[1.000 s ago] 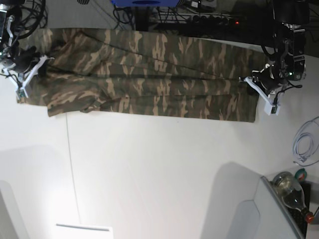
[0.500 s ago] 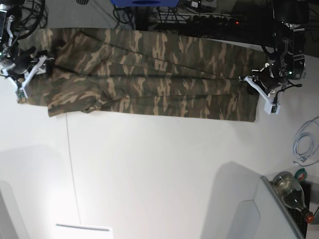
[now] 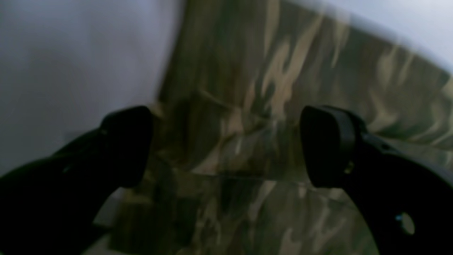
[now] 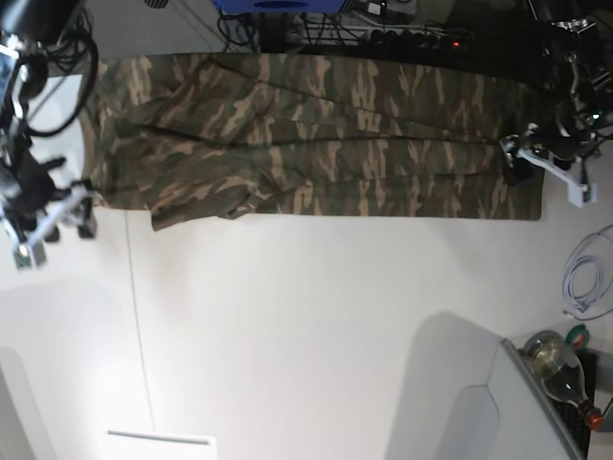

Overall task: Layout the t-shirt on the table in an organized manner, then fold the t-shirt properly
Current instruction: 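Open both grippers and release the shirt, then move the right gripper to the end of the folded shirt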

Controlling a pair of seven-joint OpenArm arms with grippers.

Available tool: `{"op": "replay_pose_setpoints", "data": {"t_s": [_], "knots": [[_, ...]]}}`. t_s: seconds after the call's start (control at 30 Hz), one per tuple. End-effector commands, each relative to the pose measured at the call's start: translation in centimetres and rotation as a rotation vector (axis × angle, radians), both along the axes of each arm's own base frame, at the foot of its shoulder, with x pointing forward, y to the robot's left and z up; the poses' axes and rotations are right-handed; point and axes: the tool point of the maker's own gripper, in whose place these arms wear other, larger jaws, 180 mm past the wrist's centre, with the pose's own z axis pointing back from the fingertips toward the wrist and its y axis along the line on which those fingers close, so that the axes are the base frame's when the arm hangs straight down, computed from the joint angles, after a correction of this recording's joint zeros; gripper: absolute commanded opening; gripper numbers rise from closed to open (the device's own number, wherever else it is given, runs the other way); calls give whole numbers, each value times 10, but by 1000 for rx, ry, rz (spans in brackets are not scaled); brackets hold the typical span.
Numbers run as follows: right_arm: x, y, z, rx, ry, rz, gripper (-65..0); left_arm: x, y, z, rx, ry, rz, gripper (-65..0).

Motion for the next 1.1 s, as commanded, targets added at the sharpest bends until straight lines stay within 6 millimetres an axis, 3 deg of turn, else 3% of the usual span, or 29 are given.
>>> {"op": "replay_pose_setpoints", "data": {"t_s": [0.0,0.23,0.37,0.5,0.63,0.8,0.93,1.07], "knots": [[8,-5,3,-5,-12,-2,-281,14,2,19,17,-71,-13,-16],[20,61,-12,70,15,127,-281,14,3,18,12,-74,-4,-16],[22,83,-14,118,11,132,-279,11,5,17,14,-70,2,-18],[29,86,-11,128,0,132,-191,-9,35,25,41,-77,92,-49],[34,86,-27,159,49,121,-176,-24,57,33,64,-86,159,-262],[39,93,-43,200,100,115,-176,-34,71,37,79,-89,201,-650],[41,95,-46,210,108,114,-195,-39,78,38,85,-88,225,-650],[37,95,-49,207,133,118,-449,-40,81,39,89,-88,228,-650]]}}
